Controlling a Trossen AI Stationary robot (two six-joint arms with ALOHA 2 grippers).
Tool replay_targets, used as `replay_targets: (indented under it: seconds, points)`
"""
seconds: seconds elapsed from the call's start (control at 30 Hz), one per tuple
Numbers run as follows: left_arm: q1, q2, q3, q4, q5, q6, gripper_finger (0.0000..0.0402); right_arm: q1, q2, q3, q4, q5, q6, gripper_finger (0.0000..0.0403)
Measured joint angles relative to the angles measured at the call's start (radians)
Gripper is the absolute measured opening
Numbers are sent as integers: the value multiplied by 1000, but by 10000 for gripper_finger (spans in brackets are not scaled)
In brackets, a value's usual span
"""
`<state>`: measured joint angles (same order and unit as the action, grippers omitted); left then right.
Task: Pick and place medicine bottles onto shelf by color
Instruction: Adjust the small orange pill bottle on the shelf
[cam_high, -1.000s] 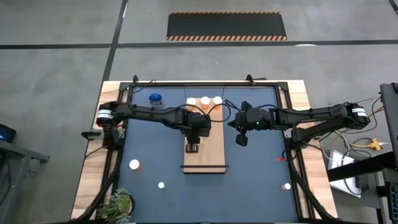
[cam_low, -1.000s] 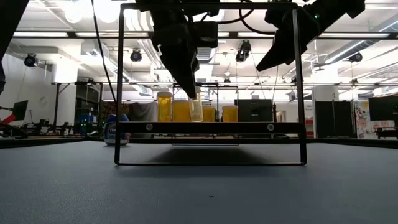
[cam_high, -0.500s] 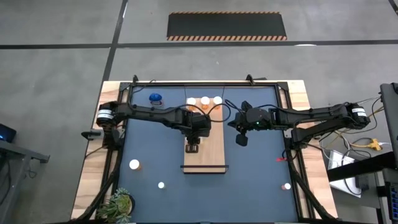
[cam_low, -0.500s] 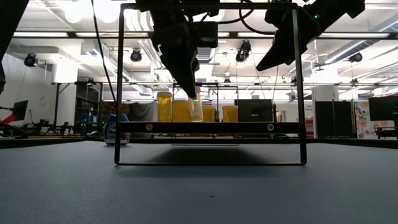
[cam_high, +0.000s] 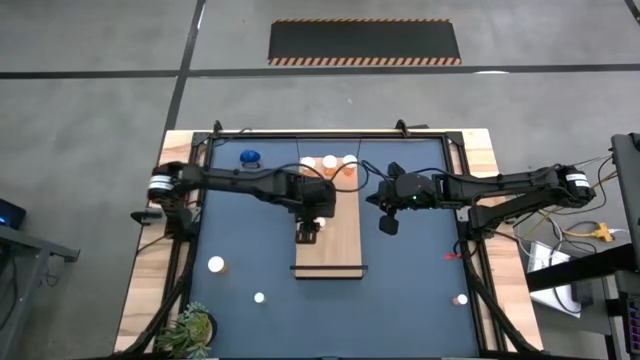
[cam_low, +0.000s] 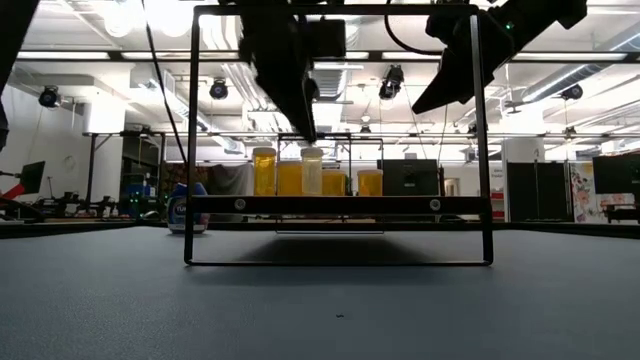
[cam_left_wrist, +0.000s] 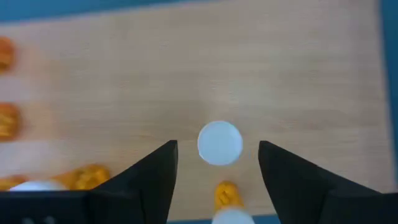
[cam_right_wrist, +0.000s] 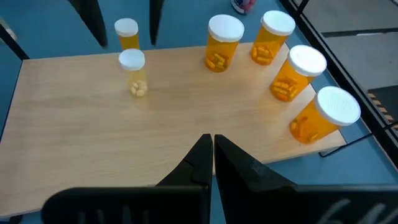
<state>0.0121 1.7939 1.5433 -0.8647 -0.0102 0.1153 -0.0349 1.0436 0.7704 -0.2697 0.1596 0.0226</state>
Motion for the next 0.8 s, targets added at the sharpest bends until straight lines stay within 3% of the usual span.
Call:
replay_targets:
  seconds: [0.4, 0.53, 0.8]
  points:
    - [-132, -274, -72, 6, -156, -52, 207, 0, 34, -1, 61, 1, -49, 9]
    - [-196, -369, -211, 106, -161, -92, 207, 0, 53, -13, 106, 0, -70, 9]
    - [-249, -509, -534, 475, -181, -154, 207, 0, 100, -63, 260, -2, -120, 9]
